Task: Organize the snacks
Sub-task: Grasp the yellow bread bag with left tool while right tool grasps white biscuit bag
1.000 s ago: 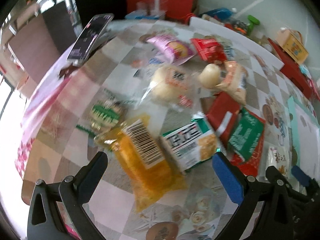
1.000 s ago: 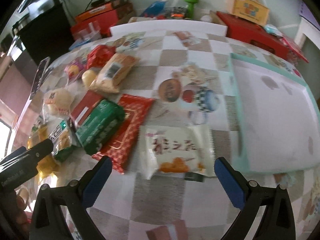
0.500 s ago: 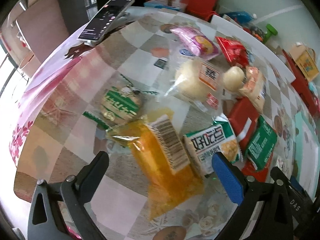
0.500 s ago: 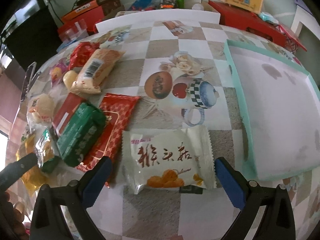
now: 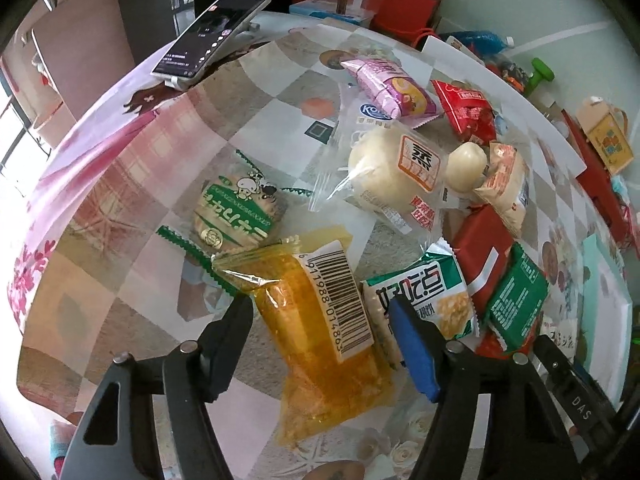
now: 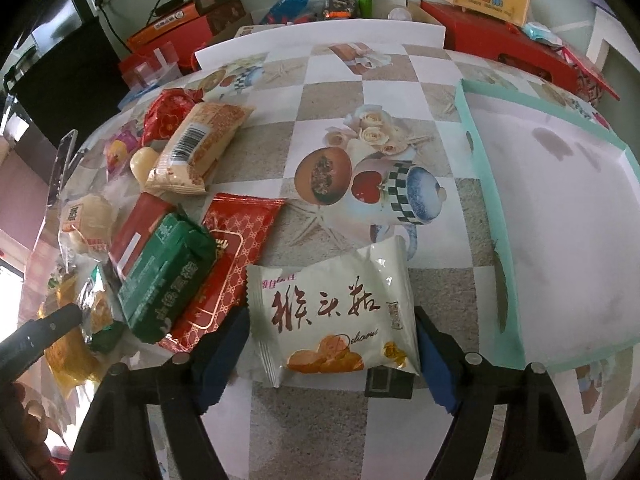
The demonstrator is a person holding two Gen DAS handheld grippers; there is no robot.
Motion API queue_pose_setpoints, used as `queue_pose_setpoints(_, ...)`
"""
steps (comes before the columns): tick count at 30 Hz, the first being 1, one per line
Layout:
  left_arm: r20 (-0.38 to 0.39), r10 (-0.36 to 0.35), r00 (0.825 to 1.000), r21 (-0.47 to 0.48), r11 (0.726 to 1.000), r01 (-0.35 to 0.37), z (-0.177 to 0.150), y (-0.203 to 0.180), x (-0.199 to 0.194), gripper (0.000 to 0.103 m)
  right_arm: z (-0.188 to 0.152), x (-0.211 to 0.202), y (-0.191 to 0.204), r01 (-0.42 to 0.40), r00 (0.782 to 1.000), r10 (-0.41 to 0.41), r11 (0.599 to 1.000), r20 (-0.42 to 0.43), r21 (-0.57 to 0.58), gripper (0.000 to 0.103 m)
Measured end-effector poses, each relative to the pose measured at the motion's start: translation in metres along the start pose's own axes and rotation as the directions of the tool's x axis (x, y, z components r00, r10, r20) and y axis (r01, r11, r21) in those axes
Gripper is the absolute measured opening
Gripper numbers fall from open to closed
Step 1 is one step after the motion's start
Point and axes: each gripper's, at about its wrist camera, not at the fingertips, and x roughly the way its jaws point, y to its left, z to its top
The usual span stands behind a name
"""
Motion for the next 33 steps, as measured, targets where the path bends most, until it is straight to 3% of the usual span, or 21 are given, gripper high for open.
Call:
queue_pose_setpoints(4,0.008,-0.018,1.0,0.01,1.0,0.018,0.0,-0.002,-0.001,0.06,0.003,-0.003,-0.005,-0.018,1.0,0.018,1.0,0.012,0.024,0.071)
queue_pose_setpoints(7,0.008,-0.03,1.0,0.002,1.0,0.03,0.001,0.0,0.0,0.057,0.005,-0.002,-0.006,-0.014,1.0,0.014,1.0,0.015,0.016,0.071)
queue_pose_setpoints(10,0.013,-0.022,1.0,-0.02,1.0,0.023,0.0,0.006,-0.003,0.045,0.004,-0.001,-0.004,-0.011,1.0,0.011,1.0,0.011,0.009,0.072)
queue_pose_setpoints(13,0.011,-0.015,1.0,-0.031,0.999,0.016,0.0,0.008,-0.003,0.044,0.004,-0.002,0.0,-0.003,1.0,0.003,1.0,0.009,-0.001,0.074)
queue_pose_setpoints(17,0.02,0.03,0.999,0.022,0.999,-0.03,0.0,-0.002,-0.001,0.044,0.002,0.0,0.005,0.005,1.0,-0.005,1.0,-0.007,-0.022,0.082)
queue_pose_setpoints(23,0.022,0.081,0.996,0.079,0.993,-0.083,0.002,-0.014,0.009,0.044,-0.004,0.007,0.015,0.08,0.996,-0.082,0.992,-0.018,-0.094,0.093)
queue_pose_setpoints(28,-0.037,0.049,0.998,0.074,0.996,-0.046,0.004,-0.019,0.022,0.044,-0.007,0.01,0.02,0.109,0.994,-0.11,0.986,-0.008,-0.124,0.098)
queue_pose_setpoints(33,-0.038,0.037,0.999,0.074,0.997,-0.034,0.005,-0.026,0.025,0.044,-0.007,0.008,0.017,0.102,0.995,-0.102,0.99,-0.002,-0.099,0.098)
